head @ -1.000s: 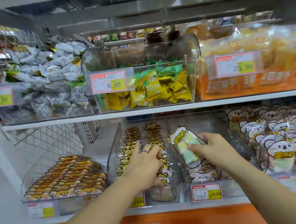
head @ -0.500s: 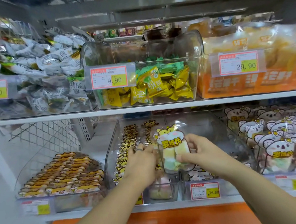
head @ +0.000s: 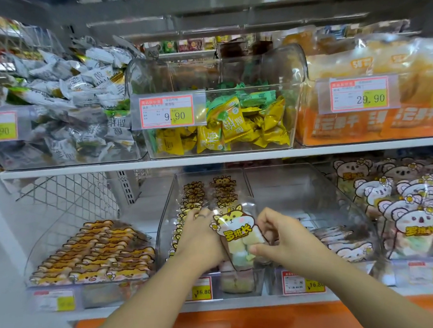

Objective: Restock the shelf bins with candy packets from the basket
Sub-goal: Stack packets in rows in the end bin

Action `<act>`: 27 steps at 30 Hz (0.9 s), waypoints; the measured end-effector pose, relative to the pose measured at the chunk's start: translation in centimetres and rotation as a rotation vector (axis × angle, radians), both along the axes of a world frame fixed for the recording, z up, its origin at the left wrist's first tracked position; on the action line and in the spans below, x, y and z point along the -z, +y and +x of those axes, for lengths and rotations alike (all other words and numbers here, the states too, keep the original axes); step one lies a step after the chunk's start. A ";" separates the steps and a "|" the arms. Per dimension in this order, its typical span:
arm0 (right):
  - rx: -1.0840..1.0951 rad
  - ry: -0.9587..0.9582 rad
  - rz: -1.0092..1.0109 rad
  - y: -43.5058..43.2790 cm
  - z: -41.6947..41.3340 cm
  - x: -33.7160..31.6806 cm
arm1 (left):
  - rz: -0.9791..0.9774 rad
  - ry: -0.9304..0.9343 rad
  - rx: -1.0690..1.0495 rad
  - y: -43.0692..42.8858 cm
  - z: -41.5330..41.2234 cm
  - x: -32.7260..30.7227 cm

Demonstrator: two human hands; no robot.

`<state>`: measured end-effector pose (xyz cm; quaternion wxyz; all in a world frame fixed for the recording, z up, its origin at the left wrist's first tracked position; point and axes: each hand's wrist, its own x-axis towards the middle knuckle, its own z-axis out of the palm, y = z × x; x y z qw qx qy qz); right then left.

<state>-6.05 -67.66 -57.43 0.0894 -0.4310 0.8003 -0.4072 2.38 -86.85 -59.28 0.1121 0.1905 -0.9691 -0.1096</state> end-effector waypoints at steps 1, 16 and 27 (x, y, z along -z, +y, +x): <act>0.006 0.008 -0.002 0.0 0.0 0.1 | -0.078 -0.014 0.039 -0.1 0.0 -0.8; 0.105 0.400 0.244 -2.8 1.6 0.1 | 0.101 -0.011 0.171 -4.6 0.2 -1.2; 0.061 0.610 0.544 -4.6 2.6 0.1 | 0.275 -0.243 0.316 -5.6 2.8 -3.7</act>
